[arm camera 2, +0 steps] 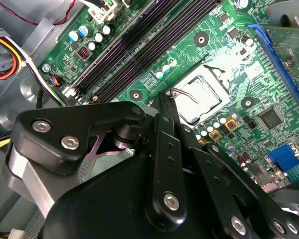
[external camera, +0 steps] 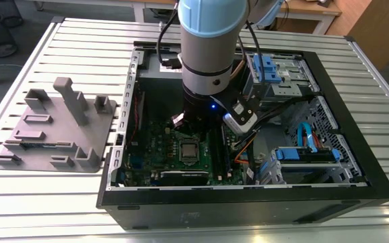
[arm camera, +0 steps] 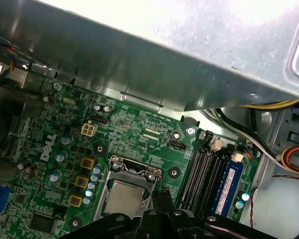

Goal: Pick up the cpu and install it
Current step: 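Install the first cpu locking lever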

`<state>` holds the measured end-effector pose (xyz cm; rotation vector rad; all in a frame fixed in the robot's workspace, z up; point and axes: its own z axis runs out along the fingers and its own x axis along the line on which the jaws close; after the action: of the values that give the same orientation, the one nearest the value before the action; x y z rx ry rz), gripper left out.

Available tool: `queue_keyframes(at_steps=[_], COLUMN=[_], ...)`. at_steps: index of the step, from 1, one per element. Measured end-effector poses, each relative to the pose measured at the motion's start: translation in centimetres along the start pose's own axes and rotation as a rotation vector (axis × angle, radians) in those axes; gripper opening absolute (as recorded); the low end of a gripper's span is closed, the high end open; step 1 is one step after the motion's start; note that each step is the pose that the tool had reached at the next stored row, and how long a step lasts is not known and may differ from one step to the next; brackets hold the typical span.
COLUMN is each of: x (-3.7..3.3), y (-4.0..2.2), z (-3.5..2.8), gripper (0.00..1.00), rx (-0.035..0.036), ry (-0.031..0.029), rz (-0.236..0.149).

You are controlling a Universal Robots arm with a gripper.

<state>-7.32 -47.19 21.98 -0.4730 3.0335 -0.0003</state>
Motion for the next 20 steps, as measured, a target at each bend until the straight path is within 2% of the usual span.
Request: queue_keyframes(at_steps=[11,20], x=[0.03,0.28], y=[-0.06,-0.71], z=[0.18,0.74], gripper=[0.11,0.11], rx=[0.0001,0.001], ry=[0.0,0.0003], rz=[0.0,0.0])
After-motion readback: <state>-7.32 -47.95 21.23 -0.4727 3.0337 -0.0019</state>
